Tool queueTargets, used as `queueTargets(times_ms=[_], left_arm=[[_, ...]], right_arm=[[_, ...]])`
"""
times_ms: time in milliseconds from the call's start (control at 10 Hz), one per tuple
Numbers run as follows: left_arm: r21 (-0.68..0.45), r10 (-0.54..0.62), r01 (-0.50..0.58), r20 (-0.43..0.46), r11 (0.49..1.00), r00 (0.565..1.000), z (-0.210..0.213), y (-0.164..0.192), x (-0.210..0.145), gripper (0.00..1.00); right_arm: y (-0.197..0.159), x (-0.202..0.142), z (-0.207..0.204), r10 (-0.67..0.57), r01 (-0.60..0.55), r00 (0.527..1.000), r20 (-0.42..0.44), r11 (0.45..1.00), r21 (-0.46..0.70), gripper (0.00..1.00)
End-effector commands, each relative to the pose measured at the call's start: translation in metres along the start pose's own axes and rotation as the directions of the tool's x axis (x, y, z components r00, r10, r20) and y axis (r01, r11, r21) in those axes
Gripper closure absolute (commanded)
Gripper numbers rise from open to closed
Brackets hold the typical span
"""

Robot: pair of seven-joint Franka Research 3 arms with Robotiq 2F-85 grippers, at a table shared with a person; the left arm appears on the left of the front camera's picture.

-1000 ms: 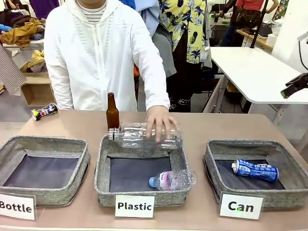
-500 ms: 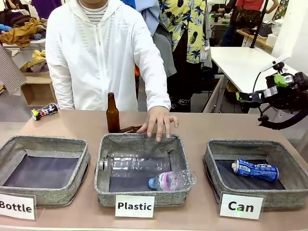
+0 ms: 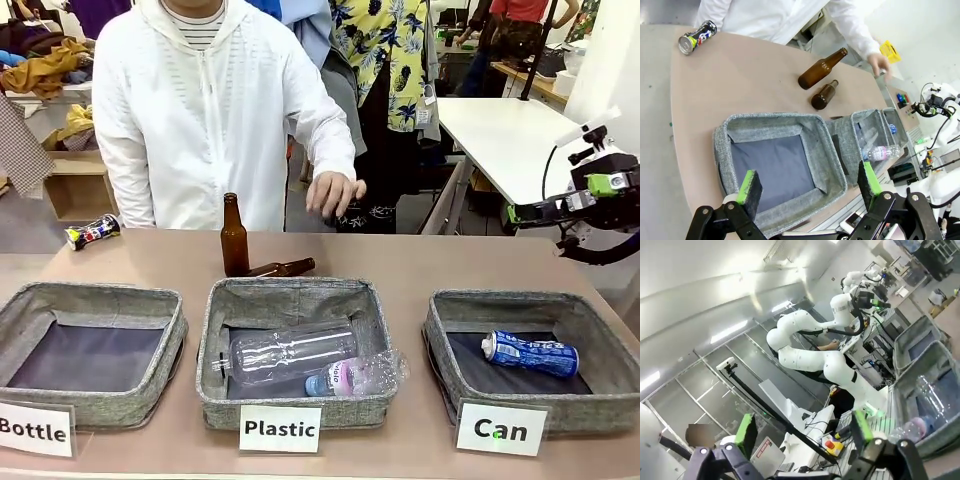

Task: Sort the can waste into the basket.
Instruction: Pick up the can waste from the table and place it in the right Fabric basket.

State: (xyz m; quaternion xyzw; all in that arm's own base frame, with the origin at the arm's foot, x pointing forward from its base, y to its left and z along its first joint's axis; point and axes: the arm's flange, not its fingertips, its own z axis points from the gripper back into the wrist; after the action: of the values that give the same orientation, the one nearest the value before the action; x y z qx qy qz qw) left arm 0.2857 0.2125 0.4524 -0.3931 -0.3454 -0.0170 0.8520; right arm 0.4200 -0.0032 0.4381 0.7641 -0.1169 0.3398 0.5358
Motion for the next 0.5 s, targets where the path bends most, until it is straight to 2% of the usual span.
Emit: queueTargets(times_ms=[0,400], left_arm=[[-0.017,-0.019,0.019,0.021,1.000,1.000,-0.0019,0.0019,0.0013,0.00],[-0.017,-0.019,0.019,0.021,1.000,1.000,-0.0019,0.0019,0.0013,0.00]], right_arm=[[-0.0029,-0.0010,0.0034,0.018,-0.018,1.000,-0.016,1.000,-0.001,0.00],[-0.0029,-0.0010,0.0034,0.018,-0.018,1.000,-0.016,1.000,-0.001,0.00]])
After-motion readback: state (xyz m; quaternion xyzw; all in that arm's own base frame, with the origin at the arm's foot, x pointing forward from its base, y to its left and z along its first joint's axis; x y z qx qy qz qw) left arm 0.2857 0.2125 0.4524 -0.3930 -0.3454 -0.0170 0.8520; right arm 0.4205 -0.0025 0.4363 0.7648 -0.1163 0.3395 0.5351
